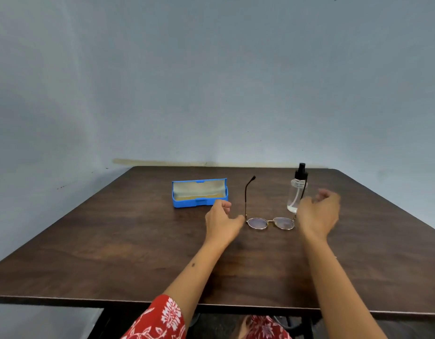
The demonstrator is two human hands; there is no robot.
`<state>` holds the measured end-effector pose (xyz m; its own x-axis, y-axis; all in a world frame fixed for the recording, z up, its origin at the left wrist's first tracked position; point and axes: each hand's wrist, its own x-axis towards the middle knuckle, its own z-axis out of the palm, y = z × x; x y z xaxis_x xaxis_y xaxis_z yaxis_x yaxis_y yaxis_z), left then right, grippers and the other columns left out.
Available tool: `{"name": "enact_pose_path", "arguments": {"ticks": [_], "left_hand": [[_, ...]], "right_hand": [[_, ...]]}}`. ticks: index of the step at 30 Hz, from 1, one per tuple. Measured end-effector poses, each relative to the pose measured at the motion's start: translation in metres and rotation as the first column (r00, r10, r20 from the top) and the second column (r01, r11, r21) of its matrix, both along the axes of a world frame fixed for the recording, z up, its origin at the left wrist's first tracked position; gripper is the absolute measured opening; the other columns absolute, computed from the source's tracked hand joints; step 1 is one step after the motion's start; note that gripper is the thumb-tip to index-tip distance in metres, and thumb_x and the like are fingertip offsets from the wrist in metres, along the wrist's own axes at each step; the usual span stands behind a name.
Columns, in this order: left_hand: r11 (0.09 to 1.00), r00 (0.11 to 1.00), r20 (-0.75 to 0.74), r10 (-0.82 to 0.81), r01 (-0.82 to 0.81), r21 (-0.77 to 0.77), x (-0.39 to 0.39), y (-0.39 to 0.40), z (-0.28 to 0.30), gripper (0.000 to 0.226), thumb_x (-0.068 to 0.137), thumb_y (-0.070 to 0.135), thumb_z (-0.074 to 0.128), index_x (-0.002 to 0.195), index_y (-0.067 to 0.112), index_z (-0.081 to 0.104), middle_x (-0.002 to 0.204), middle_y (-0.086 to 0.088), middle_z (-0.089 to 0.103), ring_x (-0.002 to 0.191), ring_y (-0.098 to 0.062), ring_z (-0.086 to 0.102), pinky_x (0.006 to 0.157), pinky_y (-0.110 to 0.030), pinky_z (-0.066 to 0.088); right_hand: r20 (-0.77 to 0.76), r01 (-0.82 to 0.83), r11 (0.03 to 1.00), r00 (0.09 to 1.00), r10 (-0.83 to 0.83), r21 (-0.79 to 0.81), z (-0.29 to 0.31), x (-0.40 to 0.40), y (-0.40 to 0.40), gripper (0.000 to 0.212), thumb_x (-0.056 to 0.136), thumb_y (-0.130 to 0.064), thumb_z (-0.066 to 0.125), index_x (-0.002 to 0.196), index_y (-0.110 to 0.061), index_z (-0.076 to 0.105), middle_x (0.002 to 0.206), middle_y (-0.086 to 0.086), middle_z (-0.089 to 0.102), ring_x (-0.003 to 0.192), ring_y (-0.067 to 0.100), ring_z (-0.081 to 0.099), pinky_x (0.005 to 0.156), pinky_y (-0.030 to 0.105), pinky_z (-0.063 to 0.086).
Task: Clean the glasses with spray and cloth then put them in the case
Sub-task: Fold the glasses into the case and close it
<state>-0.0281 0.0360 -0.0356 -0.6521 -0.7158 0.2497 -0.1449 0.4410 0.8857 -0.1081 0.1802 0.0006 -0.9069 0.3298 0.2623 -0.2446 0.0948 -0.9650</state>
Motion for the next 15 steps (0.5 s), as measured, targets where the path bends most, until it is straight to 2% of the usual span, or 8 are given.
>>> {"name": "enact_pose_path", "arguments": {"ticks": [2,5,8,10,15], "left_hand": [[0.999,0.998,0.063,-0.005,0.008,-0.033,-0.004,0.000,-0.002,0.033,0.073,0.021,0.073,0.101,0.015,0.056,0.097,0.003,0.056,0.097,-0.016,0.057,0.077,-0.020,0.038],[0.997,0.997,0.080,-0.024,0.030,-0.069,-0.008,-0.001,0.000,0.024,0.074,0.019,0.073,0.093,0.016,0.059,0.092,0.002,0.059,0.092,-0.015,0.059,0.075,-0.019,0.039],[0.989,0.993,0.099,-0.065,0.078,-0.126,-0.011,-0.003,0.003,0.010,0.079,0.013,0.070,0.088,0.018,0.067,0.084,0.005,0.064,0.075,-0.001,0.056,0.067,-0.010,0.038],[0.985,0.992,0.096,-0.078,0.092,-0.149,-0.011,-0.006,0.004,0.011,0.082,0.009,0.067,0.084,0.018,0.071,0.076,0.008,0.062,0.067,0.004,0.052,0.060,-0.004,0.034],[0.987,0.995,0.092,-0.045,0.058,-0.149,-0.007,-0.017,0.005,0.008,0.080,0.010,0.070,0.086,0.016,0.073,0.079,0.007,0.061,0.078,-0.003,0.054,0.071,-0.015,0.039]], "right_hand": [[0.183,-0.130,0.988,0.977,0.112,0.088,-0.012,-0.015,0.006,0.040,0.082,-0.006,0.055,0.121,-0.005,0.047,0.122,0.017,0.055,0.113,0.033,0.051,0.097,0.039,0.038],[0.291,-0.273,0.932,0.936,0.199,0.239,-0.023,-0.024,0.007,0.039,0.084,-0.014,0.059,0.121,-0.004,0.050,0.123,0.018,0.056,0.116,0.034,0.050,0.096,0.038,0.038],[0.304,-0.357,0.861,0.919,0.252,0.363,-0.024,-0.028,0.003,0.027,0.086,-0.014,0.056,0.111,-0.008,0.062,0.117,0.017,0.062,0.112,0.034,0.053,0.093,0.036,0.040],[0.303,-0.373,0.839,0.916,0.264,0.396,-0.021,-0.029,0.001,0.023,0.087,-0.012,0.053,0.106,-0.010,0.065,0.113,0.016,0.063,0.110,0.034,0.054,0.092,0.036,0.041],[0.279,-0.420,0.787,0.904,0.323,0.453,-0.020,-0.026,-0.006,0.021,0.085,-0.004,0.049,0.086,-0.014,0.068,0.104,0.013,0.068,0.103,0.033,0.058,0.092,0.040,0.047]]}}
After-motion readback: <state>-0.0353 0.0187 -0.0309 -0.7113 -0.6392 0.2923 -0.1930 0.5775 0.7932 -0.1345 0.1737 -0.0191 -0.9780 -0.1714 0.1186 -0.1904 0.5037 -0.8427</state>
